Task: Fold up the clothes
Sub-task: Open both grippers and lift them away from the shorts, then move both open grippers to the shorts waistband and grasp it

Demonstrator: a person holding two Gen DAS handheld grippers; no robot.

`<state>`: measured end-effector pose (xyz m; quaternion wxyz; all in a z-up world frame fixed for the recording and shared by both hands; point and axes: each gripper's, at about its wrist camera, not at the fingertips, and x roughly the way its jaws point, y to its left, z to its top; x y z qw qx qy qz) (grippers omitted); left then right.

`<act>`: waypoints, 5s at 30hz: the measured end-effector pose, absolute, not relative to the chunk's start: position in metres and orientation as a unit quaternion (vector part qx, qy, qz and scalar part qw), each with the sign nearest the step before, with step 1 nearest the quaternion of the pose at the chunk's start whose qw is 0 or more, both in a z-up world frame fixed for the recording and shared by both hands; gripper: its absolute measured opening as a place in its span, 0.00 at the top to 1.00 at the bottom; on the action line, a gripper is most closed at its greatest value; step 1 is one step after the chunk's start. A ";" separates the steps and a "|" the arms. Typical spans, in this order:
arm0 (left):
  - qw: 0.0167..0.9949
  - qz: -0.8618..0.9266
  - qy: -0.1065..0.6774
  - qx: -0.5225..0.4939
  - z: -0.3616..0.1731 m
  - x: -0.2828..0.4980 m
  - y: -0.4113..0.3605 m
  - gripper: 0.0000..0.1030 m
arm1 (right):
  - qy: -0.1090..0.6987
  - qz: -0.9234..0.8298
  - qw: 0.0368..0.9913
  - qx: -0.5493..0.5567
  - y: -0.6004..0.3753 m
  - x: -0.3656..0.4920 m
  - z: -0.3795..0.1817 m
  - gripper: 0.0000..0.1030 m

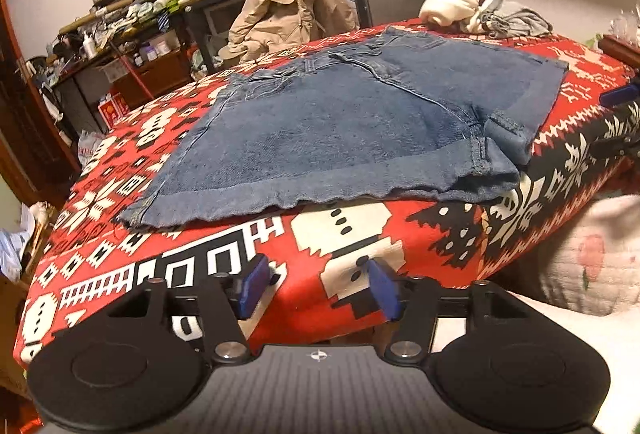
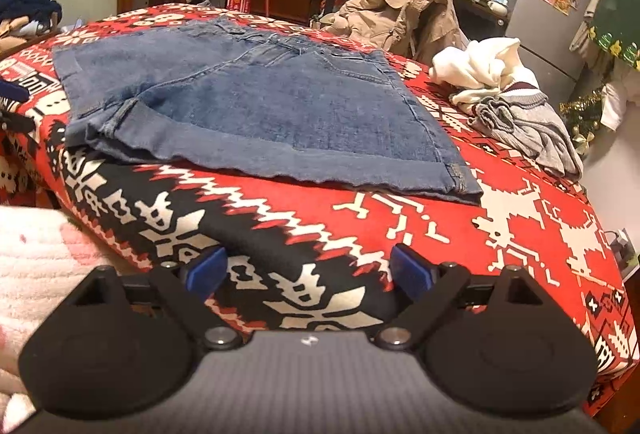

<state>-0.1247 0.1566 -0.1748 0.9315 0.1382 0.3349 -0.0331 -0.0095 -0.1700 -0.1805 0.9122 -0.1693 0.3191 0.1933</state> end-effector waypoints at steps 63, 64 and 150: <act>0.932 -0.042 0.350 0.081 -0.145 -0.029 0.177 0.49 | 0.340 0.197 0.918 -0.059 -0.201 -0.029 -0.161 0.10; 0.933 -0.043 0.349 0.077 -0.138 -0.034 0.175 0.49 | 0.344 0.195 0.917 -0.054 -0.203 -0.039 -0.156 0.10; 0.829 -0.083 0.518 -0.195 -0.120 0.422 0.304 0.96 | 0.526 0.081 0.845 0.046 -0.092 0.479 -0.149 1.00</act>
